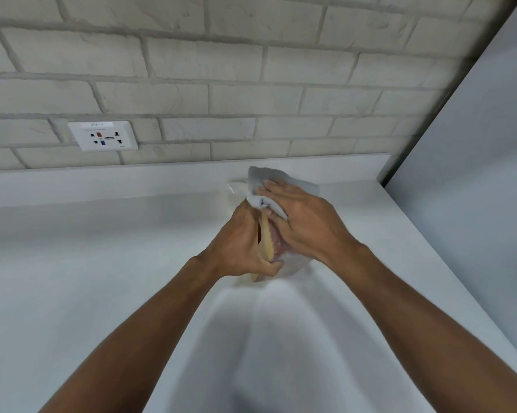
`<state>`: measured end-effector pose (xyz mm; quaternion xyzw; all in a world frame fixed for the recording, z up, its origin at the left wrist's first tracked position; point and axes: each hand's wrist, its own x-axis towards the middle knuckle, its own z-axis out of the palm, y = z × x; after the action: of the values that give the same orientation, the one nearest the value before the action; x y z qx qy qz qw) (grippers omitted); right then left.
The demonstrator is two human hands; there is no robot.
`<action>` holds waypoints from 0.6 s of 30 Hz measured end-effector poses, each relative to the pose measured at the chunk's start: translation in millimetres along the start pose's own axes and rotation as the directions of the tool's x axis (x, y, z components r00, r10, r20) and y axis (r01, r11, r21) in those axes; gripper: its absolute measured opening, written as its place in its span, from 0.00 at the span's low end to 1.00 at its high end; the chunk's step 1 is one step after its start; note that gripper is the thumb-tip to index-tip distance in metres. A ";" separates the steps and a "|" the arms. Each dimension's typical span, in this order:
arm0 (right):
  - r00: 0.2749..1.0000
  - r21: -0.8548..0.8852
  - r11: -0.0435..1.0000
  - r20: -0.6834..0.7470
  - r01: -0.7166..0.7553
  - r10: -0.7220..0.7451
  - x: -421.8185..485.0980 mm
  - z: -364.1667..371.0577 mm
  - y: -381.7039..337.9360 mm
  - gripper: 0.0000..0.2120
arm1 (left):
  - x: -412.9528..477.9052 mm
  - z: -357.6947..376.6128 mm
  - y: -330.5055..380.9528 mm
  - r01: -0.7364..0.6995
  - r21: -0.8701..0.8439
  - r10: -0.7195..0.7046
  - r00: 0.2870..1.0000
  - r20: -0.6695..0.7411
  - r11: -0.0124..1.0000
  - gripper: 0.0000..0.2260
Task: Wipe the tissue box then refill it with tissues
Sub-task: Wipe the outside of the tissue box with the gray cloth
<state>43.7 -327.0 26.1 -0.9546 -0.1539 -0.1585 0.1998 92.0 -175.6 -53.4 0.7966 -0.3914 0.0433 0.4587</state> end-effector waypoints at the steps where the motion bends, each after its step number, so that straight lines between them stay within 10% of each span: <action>1: 1.000 -0.023 1.000 -0.016 0.011 -0.011 0.0 2.9 -3.8 0.13 | 0.7 -0.5 -0.9 0.000 0.020 -0.001 1.000 0.016 1.000 0.31; 8: 0.999 -0.078 0.997 -0.042 0.011 -0.014 -31.3 5.7 -4.6 0.20 | -5.1 1.6 5.3 0.036 -0.056 -0.034 0.999 0.036 0.998 0.32; 14: 0.984 -0.144 0.984 0.125 -0.105 0.123 28.9 -10.9 -0.6 0.16 | -5.7 0.4 6.6 0.086 0.057 -0.091 0.993 0.080 0.995 0.61; 18: 0.994 -0.063 0.998 0.101 -0.029 0.035 -5.5 -23.3 16.2 0.15 | -8.3 -2.1 12.9 0.052 0.051 -0.056 0.995 0.085 0.997 0.56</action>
<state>38.9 -352.5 39.0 -0.9695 -0.1436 -0.1108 0.1647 78.4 -172.7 -46.8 0.8190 -0.3882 0.0058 0.4226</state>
